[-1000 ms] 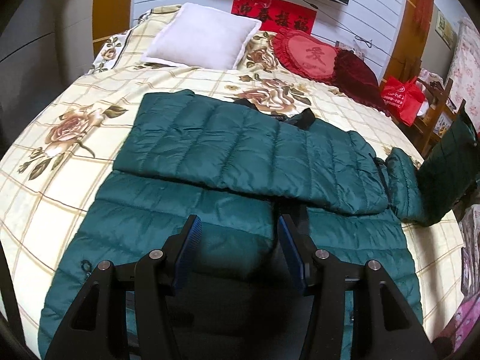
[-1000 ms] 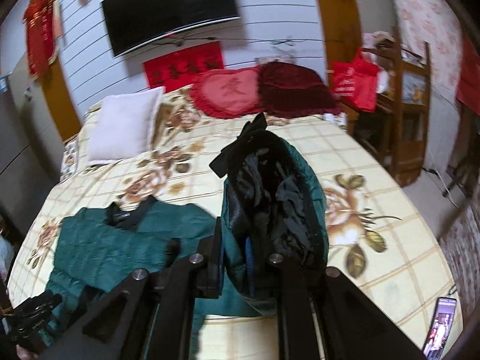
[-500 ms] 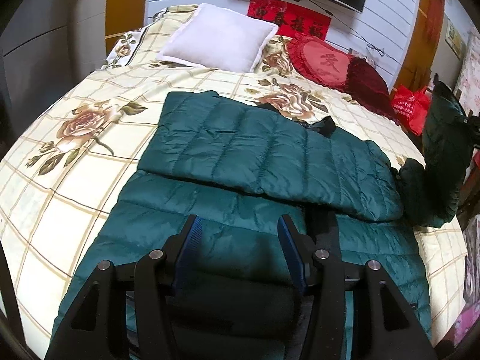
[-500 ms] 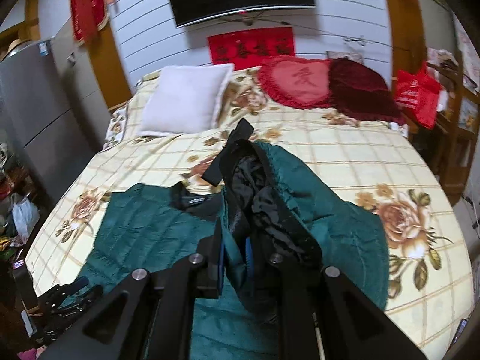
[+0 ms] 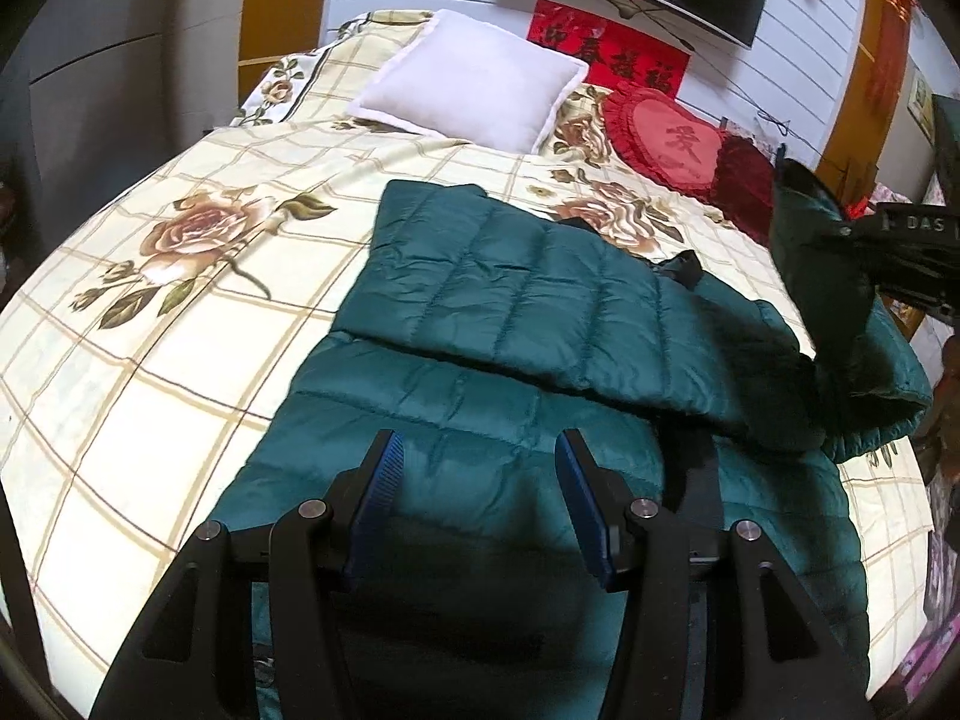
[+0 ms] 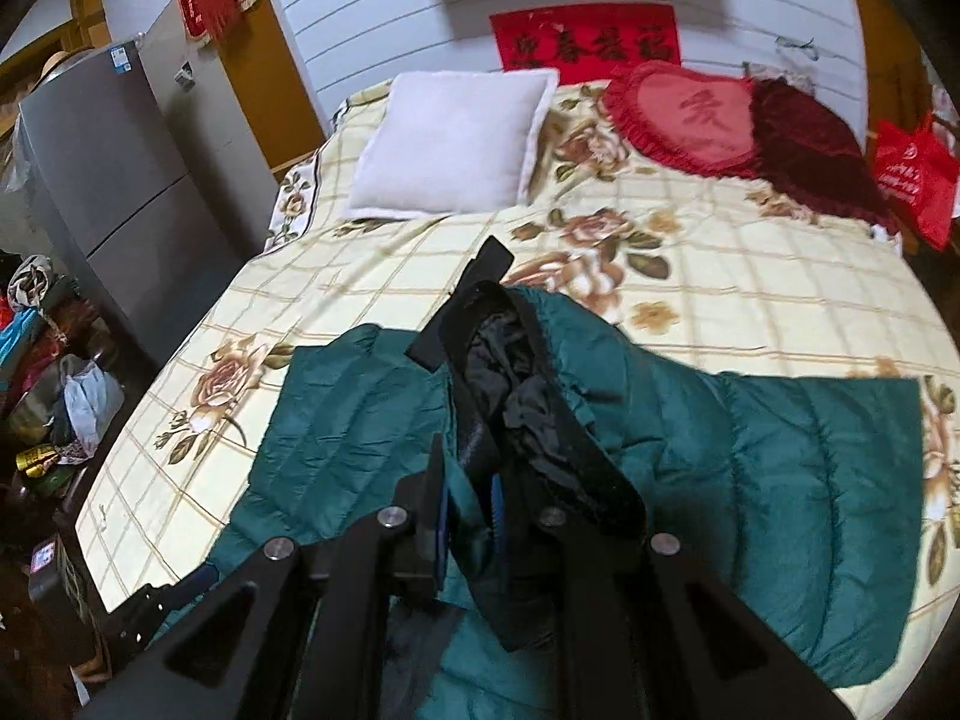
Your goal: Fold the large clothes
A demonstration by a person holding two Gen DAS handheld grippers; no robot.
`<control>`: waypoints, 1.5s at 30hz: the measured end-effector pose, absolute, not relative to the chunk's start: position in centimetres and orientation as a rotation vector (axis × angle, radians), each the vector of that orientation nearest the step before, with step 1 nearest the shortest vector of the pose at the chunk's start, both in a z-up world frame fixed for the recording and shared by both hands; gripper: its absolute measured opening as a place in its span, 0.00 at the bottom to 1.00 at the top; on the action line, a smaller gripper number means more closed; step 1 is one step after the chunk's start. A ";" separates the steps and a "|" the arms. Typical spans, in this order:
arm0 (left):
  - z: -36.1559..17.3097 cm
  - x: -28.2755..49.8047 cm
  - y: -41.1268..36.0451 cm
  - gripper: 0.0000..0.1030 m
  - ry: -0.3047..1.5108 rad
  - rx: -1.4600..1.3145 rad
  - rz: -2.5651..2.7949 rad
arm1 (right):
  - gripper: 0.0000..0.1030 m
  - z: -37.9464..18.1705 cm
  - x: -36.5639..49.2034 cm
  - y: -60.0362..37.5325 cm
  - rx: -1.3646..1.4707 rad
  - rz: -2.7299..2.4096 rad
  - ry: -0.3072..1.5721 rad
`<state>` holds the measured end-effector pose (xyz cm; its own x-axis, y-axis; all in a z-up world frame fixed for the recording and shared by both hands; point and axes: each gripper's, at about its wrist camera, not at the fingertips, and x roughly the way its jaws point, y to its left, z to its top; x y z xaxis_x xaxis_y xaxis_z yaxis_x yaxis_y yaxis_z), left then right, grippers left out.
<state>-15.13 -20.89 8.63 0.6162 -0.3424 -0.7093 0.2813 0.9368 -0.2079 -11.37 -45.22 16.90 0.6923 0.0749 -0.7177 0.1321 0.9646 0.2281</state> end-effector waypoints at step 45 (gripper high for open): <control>6.0 -14.5 -18.1 0.55 0.895 -0.147 -0.336 | 0.52 9.6 -5.5 -37.6 0.246 0.033 0.942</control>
